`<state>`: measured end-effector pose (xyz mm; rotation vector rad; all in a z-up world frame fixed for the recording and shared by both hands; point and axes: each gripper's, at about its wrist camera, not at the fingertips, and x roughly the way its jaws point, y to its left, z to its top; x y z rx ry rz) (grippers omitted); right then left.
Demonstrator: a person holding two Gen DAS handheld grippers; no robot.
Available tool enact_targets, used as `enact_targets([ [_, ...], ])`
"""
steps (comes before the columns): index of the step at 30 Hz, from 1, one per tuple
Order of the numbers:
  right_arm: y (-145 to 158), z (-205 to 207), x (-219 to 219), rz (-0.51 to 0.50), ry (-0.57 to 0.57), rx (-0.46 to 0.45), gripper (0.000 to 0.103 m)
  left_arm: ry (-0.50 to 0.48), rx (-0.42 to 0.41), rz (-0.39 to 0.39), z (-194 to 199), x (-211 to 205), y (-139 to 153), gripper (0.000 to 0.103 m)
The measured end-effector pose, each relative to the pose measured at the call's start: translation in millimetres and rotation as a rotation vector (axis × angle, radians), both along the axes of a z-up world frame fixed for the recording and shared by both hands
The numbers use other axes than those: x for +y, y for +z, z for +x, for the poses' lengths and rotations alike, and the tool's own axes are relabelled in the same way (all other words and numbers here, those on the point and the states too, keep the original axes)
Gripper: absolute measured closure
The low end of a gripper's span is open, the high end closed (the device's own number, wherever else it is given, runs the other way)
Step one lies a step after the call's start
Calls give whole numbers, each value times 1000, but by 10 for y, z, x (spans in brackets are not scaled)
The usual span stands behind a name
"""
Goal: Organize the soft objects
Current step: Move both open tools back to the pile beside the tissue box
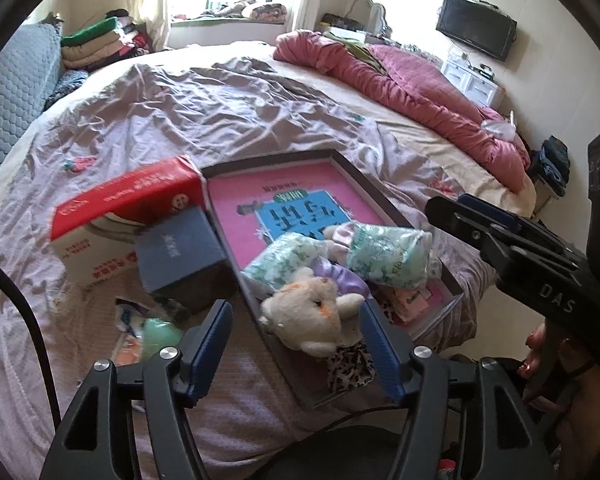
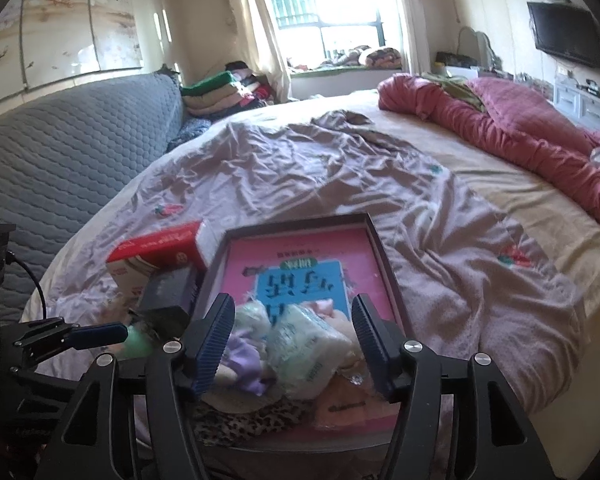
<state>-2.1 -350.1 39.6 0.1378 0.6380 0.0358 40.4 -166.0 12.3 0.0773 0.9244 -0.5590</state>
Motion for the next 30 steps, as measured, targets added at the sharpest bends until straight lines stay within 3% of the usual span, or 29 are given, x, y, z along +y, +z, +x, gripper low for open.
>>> enact_targets([
  [7, 171, -20, 319, -49, 78, -24, 33, 72, -48, 10, 16, 404, 250, 36],
  [13, 200, 7, 668, -57, 175, -15, 31, 193, -69, 42, 141, 974, 363, 35],
  [21, 147, 43, 1177, -89, 283, 17, 31, 279, -4, 69, 210, 1529, 162, 35],
  [30, -165, 91, 1753, -160, 421, 102, 31, 263, 67, 86, 253, 1649, -207, 35],
])
